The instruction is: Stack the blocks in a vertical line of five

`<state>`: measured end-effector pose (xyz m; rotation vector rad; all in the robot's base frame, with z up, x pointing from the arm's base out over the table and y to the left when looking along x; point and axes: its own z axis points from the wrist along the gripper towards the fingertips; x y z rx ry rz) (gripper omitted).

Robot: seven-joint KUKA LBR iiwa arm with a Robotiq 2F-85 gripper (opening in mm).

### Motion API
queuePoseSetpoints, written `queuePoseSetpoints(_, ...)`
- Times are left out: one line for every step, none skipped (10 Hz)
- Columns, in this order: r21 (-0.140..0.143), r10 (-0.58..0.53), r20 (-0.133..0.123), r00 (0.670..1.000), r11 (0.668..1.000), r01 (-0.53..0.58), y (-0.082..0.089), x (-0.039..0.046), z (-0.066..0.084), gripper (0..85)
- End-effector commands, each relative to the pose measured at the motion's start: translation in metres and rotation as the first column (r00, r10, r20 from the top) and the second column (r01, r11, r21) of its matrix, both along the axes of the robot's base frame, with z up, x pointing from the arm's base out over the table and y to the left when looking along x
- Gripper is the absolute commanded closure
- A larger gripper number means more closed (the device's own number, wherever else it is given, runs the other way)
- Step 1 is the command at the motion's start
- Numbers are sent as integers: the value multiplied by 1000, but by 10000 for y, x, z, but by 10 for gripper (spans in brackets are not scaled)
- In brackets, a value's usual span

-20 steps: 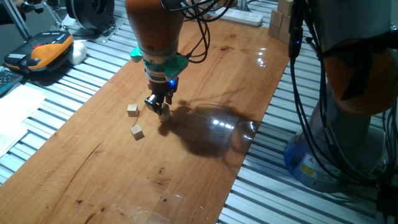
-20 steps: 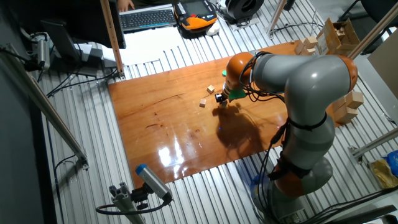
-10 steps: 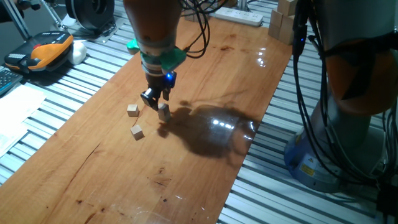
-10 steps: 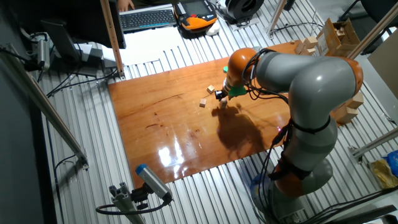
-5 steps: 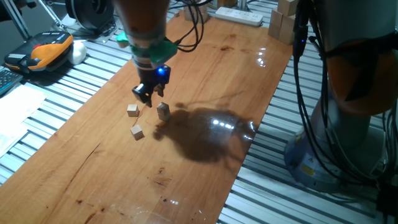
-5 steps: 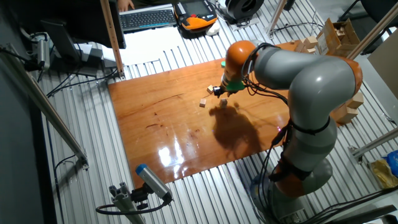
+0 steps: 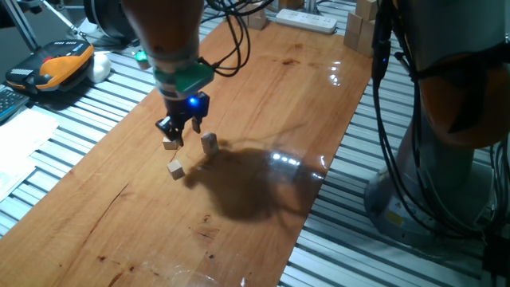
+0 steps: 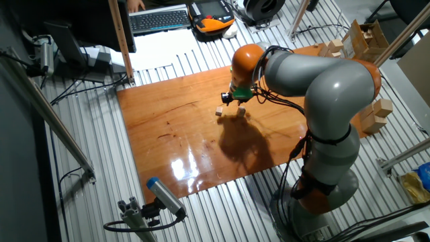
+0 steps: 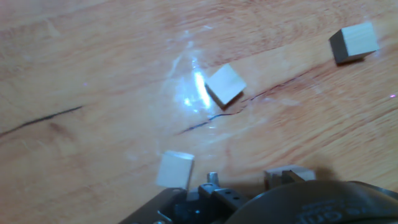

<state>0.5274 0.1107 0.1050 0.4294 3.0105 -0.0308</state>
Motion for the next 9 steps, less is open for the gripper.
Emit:
queuePoseSetpoints(-1,-10,-2,1000,1000,10,44,11,2,340)
queuePoseSetpoints(1,-22,-2,1000,1000,22,93,26,-9,340)
queuePoseSetpoints(-1,-34,1,999,999,34,152,43,-38,340)
queuePoseSetpoints(-2,-51,4,999,999,51,226,65,-84,340)
queuePoseSetpoints(-5,-62,7,998,998,62,289,80,-126,340)
queuePoseSetpoints(-4,-65,10,998,998,65,315,83,-171,340)
queuePoseSetpoints(-2,-64,15,998,998,64,323,86,-221,340)
queuePoseSetpoints(-2,-66,19,998,998,66,327,92,-267,340)
queuePoseSetpoints(1,-65,22,998,998,65,331,96,-294,340)
